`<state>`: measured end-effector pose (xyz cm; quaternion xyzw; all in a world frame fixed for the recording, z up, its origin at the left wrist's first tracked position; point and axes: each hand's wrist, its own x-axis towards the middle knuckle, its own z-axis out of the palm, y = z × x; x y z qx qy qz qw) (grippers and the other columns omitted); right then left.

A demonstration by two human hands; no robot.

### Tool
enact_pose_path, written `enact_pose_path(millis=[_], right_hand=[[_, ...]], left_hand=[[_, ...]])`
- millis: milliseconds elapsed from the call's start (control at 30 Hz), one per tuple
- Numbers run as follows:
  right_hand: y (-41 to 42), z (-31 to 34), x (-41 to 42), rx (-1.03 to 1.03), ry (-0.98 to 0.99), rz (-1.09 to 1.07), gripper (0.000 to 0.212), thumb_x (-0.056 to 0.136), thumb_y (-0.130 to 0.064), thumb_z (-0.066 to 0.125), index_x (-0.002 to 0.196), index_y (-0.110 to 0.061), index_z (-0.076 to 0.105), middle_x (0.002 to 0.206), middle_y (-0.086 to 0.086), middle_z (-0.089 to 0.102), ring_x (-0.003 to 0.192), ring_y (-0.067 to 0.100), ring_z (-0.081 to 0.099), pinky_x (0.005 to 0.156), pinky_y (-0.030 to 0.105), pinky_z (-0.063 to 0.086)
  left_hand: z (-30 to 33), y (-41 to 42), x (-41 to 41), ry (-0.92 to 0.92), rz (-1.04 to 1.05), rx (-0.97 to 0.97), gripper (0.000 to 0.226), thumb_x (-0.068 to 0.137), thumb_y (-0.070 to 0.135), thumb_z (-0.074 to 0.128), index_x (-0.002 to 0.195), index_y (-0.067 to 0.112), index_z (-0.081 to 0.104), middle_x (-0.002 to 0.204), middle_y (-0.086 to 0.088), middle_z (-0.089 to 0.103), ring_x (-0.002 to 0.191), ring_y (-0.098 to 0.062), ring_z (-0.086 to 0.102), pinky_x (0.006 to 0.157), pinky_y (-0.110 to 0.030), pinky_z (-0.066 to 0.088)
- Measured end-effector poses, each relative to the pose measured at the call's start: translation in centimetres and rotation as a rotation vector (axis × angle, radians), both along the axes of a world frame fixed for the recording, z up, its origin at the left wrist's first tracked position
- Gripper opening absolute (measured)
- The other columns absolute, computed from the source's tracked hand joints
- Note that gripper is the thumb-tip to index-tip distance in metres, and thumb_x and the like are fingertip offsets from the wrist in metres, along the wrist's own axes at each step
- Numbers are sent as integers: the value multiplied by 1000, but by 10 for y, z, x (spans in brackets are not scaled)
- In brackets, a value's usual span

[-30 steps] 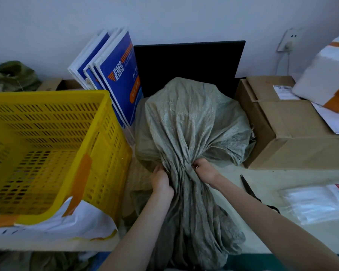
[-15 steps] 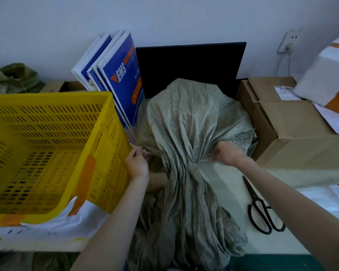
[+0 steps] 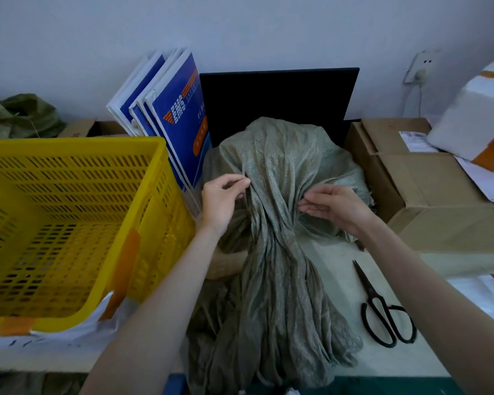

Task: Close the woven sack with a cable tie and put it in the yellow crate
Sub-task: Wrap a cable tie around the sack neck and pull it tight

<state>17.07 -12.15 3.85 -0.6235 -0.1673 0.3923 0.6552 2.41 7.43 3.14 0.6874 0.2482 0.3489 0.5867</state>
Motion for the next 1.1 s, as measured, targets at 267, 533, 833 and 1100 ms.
enact_pose_path(millis=[267,533,833,1100], right_hand=[[16,-7,-1,123,-59,-121,14,88,0,57,81,-7,66,66,-2,67,64,10,61,61,18,54],[35,-16,-5,395,94,-154,25,65,-19,74,88,-11,72,67,0,68,58,8,56,61,19,49],[34,-4,-11,532,-182,-210,13,65,-25,78,77,-21,74,74,0,74,76,12,68,83,27,53],[31,7,-15,324,-619,-110,5,87,5,58,86,2,62,98,1,74,110,17,64,93,23,47]], left_hand=[[15,-8,31,146,-289,118,14,96,13,56,88,9,67,76,1,64,75,-6,62,78,-19,49],[20,-14,46,223,-423,-91,14,96,11,56,86,8,66,68,0,53,54,-6,44,52,-13,38],[1,-15,57,331,-344,142,15,92,18,62,93,7,73,84,-7,70,73,-12,61,68,-20,46],[-8,-14,61,398,-313,282,13,91,17,62,89,10,74,79,-2,70,71,-13,60,70,-30,46]])
